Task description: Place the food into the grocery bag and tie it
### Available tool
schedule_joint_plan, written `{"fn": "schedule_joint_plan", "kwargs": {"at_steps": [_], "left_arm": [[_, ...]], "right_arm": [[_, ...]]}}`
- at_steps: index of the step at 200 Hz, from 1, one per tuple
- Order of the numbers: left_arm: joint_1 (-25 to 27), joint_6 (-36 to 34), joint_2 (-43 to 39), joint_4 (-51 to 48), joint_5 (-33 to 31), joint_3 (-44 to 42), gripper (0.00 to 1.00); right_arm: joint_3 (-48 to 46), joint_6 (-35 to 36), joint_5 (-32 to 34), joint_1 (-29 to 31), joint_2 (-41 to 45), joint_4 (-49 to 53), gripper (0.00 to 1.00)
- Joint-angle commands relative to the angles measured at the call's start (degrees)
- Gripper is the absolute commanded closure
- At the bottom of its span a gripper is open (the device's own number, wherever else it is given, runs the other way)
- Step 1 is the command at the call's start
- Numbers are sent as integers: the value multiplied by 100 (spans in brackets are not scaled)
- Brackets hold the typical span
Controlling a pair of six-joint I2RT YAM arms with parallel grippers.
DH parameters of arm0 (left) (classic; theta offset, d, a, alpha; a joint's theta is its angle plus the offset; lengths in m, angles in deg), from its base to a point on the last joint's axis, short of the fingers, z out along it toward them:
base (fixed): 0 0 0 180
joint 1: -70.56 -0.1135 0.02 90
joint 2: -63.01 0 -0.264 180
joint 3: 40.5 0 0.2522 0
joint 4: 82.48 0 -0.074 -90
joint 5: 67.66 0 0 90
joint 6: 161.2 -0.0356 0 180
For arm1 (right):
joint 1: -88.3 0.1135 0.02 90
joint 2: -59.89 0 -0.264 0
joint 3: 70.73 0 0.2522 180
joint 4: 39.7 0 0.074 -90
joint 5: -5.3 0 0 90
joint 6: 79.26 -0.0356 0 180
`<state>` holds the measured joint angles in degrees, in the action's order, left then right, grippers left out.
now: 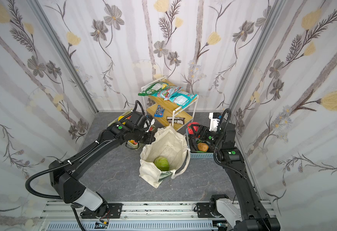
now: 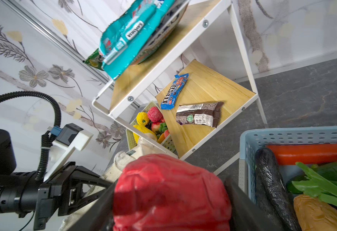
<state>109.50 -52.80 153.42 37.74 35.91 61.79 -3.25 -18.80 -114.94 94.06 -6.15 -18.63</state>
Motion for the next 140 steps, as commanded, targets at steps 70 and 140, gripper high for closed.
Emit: {"fn": "schedule_joint_plan", "kwargs": {"at_steps": [70,140], "left_arm": [[24,-2,29,14,-38,52,100],[31,6,64,33,-20,84,100]], "right_arm": [[229,-117,104,822,160,-76,26],[45,-242,268,1449,127,-219,26]]}}
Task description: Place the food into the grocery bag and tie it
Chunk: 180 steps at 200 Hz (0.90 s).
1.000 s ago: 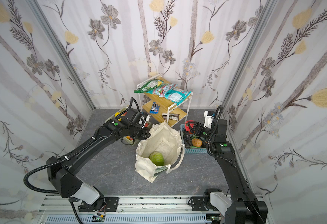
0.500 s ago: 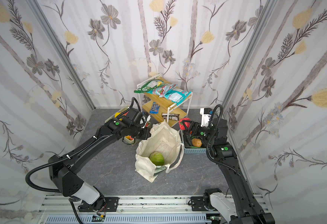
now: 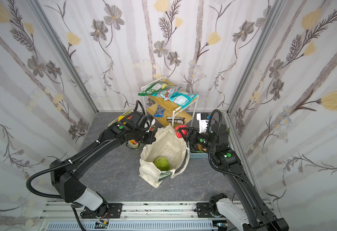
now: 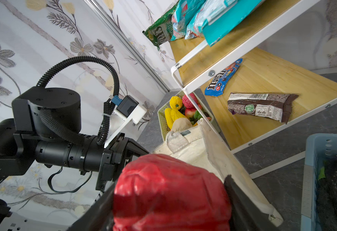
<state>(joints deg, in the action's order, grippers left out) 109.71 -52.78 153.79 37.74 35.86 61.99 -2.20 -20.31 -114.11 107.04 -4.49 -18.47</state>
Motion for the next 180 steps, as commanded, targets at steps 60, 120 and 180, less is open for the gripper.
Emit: {"fn": "schedule_joint_plan", "kwargs": {"at_steps": [60,120,180], "left_arm": [[4,-13,45,56,-16,54,100],[14,-13,61,68,-7,50,100],[13,-22,65,69,-1,48,100]], "right_arm": [[-155,-134,473,644,-197,-298,26],[-150,-83,688,1079,-517,-299,26],[96,293,1361,1554,-998,169,27]]}}
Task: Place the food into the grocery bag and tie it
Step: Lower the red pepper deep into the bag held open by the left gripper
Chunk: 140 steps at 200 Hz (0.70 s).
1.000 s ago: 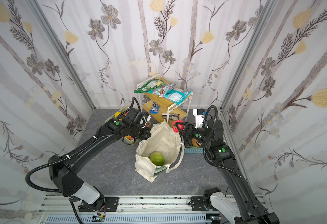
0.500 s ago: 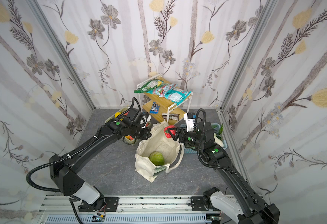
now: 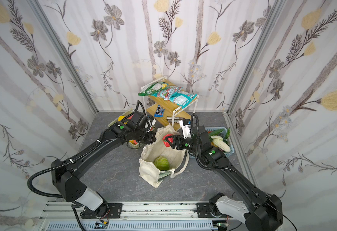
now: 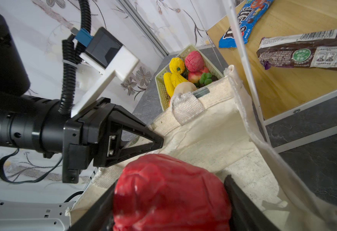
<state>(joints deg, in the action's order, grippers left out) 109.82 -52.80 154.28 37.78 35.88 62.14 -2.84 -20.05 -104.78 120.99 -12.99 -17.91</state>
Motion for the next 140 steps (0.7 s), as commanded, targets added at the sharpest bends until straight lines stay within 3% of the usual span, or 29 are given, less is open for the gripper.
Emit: {"fn": "schedule_joint_plan", "kwargs": {"at_steps": [1,140], "left_arm": [[2,-20,15,68,-2,37,100],[2,-46,65,32,19,103,100]], "right_arm": [[173,280,444,172,-156,120,27],[1033,1061,1778,1083,-1189,1334,27]]}}
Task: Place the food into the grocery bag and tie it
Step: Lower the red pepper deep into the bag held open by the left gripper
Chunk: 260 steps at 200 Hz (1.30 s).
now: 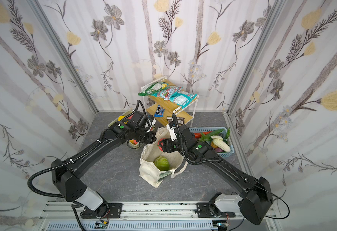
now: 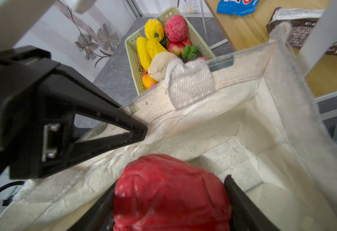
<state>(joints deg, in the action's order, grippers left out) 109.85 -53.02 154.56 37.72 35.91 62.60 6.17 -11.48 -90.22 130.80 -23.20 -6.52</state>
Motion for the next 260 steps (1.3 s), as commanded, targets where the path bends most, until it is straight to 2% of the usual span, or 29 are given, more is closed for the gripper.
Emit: {"fn": "schedule_joint_plan", "kwargs": {"at_steps": [1,98,260], "left_arm": [[0,-24,38,41,20,57,100],[6,-72,-37,30,6,23,100],[2,-60,-236,35,-82,-204,100]], "right_arm": [[139,207,327,106,-175,199,27],[161,253,675,163,-798,282,27],[-126,106,719,141,-1997,-263,26]]}}
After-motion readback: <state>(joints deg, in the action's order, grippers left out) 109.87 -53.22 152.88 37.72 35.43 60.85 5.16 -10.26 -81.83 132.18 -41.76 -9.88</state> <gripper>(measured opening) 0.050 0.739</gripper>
